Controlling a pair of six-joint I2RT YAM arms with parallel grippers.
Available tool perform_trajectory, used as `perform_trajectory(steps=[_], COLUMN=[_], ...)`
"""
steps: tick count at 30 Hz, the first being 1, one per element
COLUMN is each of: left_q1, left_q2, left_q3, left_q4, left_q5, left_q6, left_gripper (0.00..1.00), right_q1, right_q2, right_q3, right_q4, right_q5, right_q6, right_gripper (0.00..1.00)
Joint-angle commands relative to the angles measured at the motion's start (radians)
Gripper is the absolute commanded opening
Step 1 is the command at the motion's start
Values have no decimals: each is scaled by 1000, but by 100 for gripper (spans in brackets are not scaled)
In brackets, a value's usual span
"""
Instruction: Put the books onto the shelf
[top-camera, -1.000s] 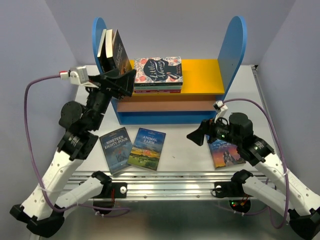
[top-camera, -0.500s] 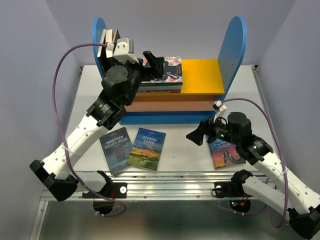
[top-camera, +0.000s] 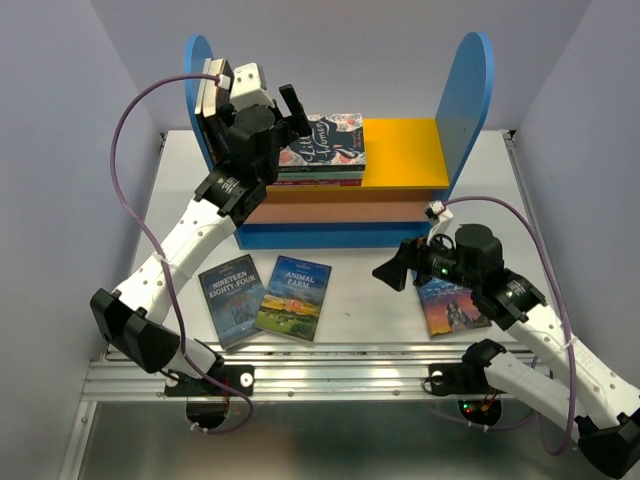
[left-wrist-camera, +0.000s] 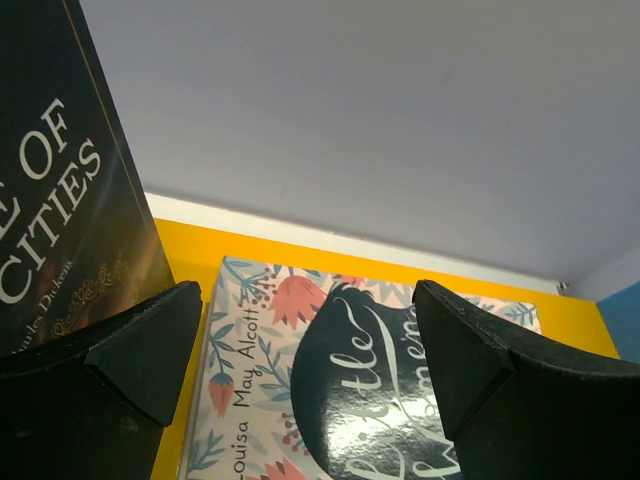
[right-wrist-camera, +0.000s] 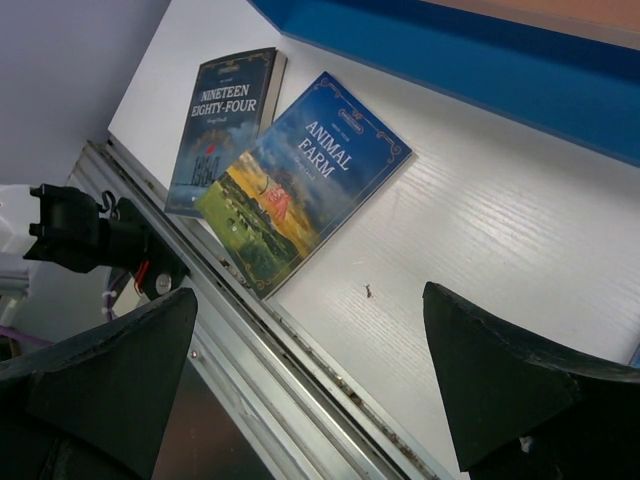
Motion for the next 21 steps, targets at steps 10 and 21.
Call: perform_trajectory(steps=[10,21], left_q1=[20,26], left_q2=[-26,5], left_q3=[-35,-45], left_q4=[54,-38], left_q5=[-144,-185], left_q6=[-7,-76], left_gripper=[99,99], right_q1=[7,7], right_q2=[-2,-10], right_q3=[17,9], right_q4=[45,46], right_q5=[15,24], right_q6=[-6,2], right_gripper=[100,100])
